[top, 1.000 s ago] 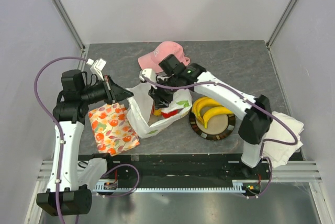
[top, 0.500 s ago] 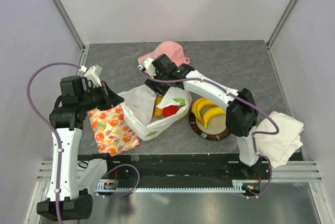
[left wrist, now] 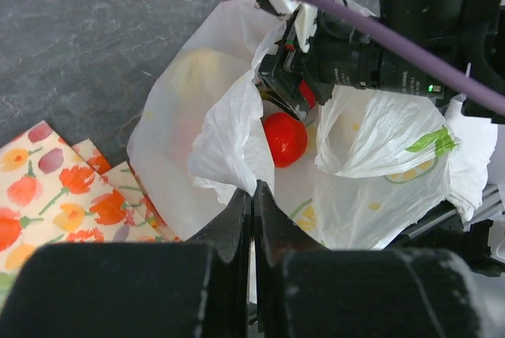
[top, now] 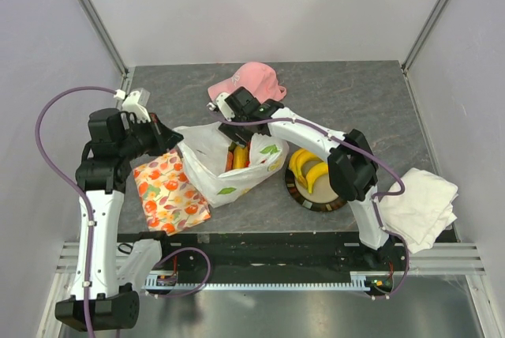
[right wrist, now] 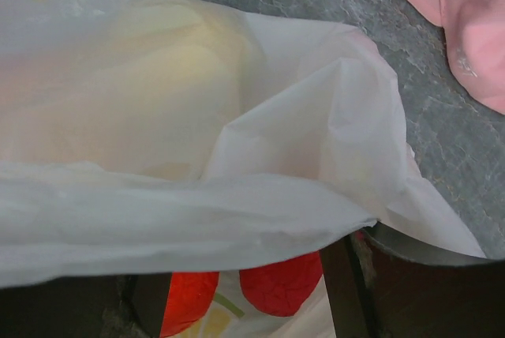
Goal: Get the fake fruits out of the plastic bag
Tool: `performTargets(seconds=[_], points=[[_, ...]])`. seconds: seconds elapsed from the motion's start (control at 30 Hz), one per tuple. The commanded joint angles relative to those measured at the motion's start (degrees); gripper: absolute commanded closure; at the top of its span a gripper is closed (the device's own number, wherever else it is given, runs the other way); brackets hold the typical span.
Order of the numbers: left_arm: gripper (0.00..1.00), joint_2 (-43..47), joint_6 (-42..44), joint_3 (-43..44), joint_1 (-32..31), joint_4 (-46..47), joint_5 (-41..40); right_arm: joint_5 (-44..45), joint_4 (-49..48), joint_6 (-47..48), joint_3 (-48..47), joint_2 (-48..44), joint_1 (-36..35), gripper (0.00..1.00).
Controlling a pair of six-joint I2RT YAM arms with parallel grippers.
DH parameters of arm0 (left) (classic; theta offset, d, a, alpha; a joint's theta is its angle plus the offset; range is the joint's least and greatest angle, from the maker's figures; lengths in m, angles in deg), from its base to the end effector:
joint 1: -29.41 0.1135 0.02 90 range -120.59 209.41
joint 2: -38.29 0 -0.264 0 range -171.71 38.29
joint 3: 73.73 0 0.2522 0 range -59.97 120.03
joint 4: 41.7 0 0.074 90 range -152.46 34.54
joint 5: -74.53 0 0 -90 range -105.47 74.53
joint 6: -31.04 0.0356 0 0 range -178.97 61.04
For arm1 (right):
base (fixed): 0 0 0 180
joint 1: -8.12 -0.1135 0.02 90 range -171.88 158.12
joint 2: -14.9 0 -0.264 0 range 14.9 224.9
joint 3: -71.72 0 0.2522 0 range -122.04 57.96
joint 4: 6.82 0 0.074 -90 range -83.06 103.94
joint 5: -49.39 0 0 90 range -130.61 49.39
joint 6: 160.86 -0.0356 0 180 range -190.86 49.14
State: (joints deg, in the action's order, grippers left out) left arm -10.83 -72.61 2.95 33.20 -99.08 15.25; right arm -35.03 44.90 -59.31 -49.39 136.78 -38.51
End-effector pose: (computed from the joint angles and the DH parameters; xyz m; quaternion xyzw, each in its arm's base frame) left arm 0.1624 -0.0075 0.3778 0.0048 0.8448 -0.2699 0.4620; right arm 0.3309 0.3453 0.2475 -0.4461 0.8341 0.0528 0.3201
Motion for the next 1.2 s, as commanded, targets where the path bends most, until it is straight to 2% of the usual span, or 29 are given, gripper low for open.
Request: performTargets(seconds=[0.0,0.23,0.37,0.43,0.47,0.53,0.57,0.67,0.77,0.9,1.03,1.17], points=[[0.98,-3.0,0.7,-0.4,0.2,5.6,5.0,5.9,-0.3,1.9,1.2,-1.3,1.3,0.26],[0.99,-5.9,0.5,0.2,0.2,7.7,6.0,6.3,0.2,2.2,-1.0,4.0,3.1,0.27],[0.99,-7.0,0.3,0.0,0.2,7.8,6.1,3.7,1.2,1.8,-2.8,6.3,3.7,0.31],[0.99,-7.7,-0.1,0.1,0.2,7.8,6.2,-0.4,1.7,1.5,-2.6,6.3,4.1,0.37],[0.98,-7.8,-0.3,0.0,0.2,8.2,6.2,-1.4,1.7,1.5,-2.3,5.6,4.2,0.46],[0.98,-7.9,-0.5,-0.2,0.2,8.7,6.3,-3.1,1.8,1.9,-2.2,4.3,4.2,0.54],[0.98,-7.9,-0.5,-0.4,0.2,9.1,6.2,-5.0,1.9,2.2,-2.3,2.6,4.1,0.6],[0.98,-8.1,-0.2,-1.4,0.2,10.9,6.2,-10.8,2.8,3.5,-2.6,-2.9,4.2,0.67],[0.98,-9.1,0.2,-1.3,0.2,12.2,6.0,-16.8,4.7,5.1,-1.1,-10.1,4.2,0.71],[0.98,-10.9,0.0,-0.5,-0.1,14.9,6.4,-31.6,7.8,5.2,1.3,-18.8,4.4,0.71],[0.99,-12.2,0.3,0.9,-0.5,16.9,6.4,-36.7,9.2,4.4,3.4,-25.3,4.5,0.71],[0.98,-14.0,0.5,2.1,-0.7,17.6,6.1,-37.8,8.8,2.5,4.8,-30.7,4.5,0.72]])
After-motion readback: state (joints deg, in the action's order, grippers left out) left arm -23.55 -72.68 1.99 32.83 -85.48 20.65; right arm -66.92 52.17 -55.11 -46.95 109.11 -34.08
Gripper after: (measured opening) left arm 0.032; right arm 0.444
